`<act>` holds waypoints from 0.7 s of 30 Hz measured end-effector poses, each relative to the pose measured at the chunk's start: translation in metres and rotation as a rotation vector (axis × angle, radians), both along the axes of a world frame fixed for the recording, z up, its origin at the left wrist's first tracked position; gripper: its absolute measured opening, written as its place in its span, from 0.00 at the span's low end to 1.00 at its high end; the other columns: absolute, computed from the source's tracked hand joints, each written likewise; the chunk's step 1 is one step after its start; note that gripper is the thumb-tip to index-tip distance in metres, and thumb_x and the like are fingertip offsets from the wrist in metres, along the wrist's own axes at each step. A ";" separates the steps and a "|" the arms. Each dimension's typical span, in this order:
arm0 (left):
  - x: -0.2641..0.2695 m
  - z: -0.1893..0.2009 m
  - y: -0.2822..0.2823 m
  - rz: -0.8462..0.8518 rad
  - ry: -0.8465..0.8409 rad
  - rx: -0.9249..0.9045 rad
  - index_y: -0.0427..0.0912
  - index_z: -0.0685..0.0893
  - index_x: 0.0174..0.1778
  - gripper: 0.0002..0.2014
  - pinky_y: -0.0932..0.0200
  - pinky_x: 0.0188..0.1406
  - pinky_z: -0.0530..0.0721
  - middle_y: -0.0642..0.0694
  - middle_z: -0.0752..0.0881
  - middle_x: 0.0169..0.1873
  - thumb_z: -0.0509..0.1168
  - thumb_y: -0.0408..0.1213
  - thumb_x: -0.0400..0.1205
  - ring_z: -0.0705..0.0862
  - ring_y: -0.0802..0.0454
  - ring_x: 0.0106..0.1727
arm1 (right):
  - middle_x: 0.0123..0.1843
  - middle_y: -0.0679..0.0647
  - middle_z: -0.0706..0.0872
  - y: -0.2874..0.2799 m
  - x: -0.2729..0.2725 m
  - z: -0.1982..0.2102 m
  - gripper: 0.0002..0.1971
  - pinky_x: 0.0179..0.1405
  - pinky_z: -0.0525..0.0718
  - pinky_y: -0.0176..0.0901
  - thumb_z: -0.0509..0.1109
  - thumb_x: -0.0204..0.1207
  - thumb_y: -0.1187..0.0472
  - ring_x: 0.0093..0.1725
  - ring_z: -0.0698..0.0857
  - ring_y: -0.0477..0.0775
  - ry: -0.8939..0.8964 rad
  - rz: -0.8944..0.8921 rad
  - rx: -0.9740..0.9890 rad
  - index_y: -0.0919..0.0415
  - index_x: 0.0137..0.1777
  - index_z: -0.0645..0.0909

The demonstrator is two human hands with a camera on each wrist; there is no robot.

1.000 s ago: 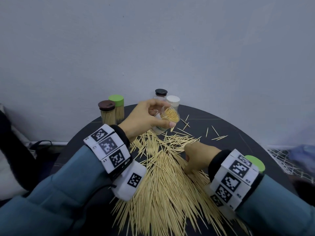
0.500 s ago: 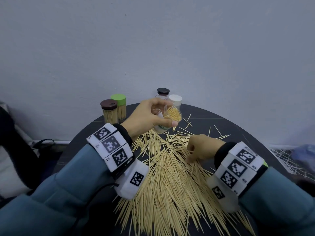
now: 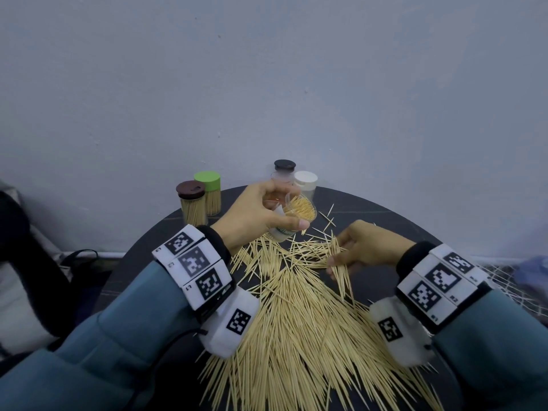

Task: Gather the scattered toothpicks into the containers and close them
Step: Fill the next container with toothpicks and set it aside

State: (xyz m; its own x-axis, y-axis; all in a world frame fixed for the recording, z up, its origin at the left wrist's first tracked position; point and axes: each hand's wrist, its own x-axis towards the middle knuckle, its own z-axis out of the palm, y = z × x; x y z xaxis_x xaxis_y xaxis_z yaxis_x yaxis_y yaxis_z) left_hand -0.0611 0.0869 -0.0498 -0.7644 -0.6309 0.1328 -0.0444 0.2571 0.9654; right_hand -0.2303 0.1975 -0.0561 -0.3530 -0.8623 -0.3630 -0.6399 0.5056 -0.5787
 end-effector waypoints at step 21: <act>-0.005 -0.013 -0.002 -0.034 -0.049 0.025 0.47 0.82 0.57 0.24 0.76 0.39 0.79 0.47 0.87 0.51 0.79 0.32 0.67 0.84 0.63 0.44 | 0.38 0.60 0.91 -0.016 0.023 0.036 0.01 0.45 0.89 0.49 0.73 0.73 0.64 0.40 0.91 0.54 -0.312 -0.168 -1.047 0.60 0.43 0.84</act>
State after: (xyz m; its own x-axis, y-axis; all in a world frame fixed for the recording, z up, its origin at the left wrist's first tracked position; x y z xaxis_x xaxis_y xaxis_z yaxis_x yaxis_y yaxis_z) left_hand -0.0664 0.0844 -0.0623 -0.7904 -0.6074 0.0794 -0.0832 0.2348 0.9685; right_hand -0.2073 0.1820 -0.0205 -0.5147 -0.7446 0.4251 -0.3602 -0.2621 -0.8953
